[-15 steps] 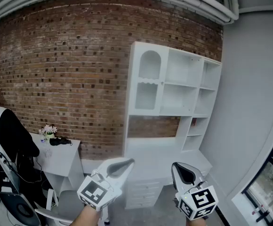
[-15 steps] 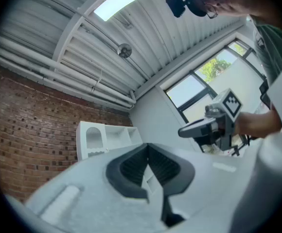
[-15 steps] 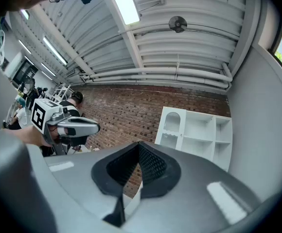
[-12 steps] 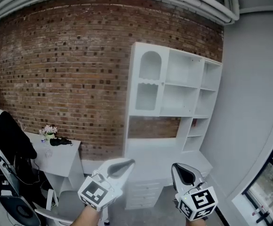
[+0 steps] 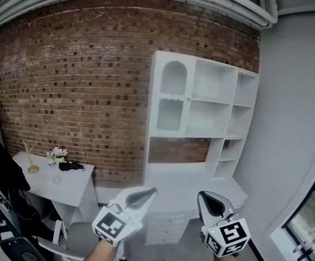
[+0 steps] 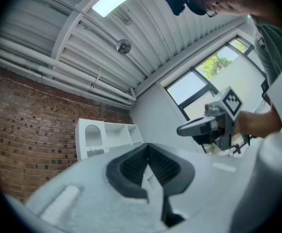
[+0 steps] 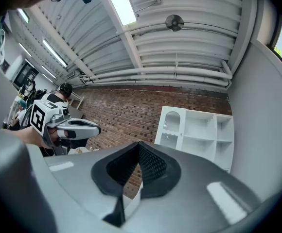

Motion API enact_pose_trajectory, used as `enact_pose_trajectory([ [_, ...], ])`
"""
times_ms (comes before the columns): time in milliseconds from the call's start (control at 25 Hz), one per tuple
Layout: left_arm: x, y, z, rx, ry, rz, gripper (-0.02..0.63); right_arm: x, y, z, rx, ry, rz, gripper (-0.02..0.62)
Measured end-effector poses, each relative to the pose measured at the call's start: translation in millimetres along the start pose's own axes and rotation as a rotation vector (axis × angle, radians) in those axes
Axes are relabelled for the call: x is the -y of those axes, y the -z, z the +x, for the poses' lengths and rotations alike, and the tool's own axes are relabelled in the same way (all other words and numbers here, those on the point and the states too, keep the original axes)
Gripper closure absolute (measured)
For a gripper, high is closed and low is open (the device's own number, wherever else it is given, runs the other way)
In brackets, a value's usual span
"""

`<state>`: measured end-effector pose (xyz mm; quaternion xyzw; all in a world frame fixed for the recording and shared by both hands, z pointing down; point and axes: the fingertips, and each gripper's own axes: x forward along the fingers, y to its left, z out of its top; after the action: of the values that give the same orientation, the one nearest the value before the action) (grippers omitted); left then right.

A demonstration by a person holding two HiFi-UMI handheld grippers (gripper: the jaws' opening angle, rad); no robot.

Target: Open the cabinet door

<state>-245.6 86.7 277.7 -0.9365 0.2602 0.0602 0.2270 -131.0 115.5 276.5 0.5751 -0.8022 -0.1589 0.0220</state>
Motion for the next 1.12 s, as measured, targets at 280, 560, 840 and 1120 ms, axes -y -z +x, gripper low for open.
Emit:
enact_pose_trajectory([
  [280, 11.6, 11.9, 36.5, -0.029, -0.024, 0.005, 0.604, 39.6, 8.3, 1.7, 0.050, -0.020, 0.039, 0.591],
  [560, 30.1, 18.2, 86.1, -0.032, -0.051, 0.013, 0.604, 92.1, 19.2, -0.7, 0.053, -0.052, 0.031, 0.591],
  [840, 50.8, 32.7, 125.9, -0.051, -0.080, 0.009, 0.604, 137.1, 33.5, -5.2, 0.063, -0.082, 0.027, 0.591],
  [1120, 40.2, 50.5, 151.2, -0.065, -0.051, 0.001, 0.604, 152.2, 44.1, 18.2, 0.063, -0.077, 0.038, 0.590],
])
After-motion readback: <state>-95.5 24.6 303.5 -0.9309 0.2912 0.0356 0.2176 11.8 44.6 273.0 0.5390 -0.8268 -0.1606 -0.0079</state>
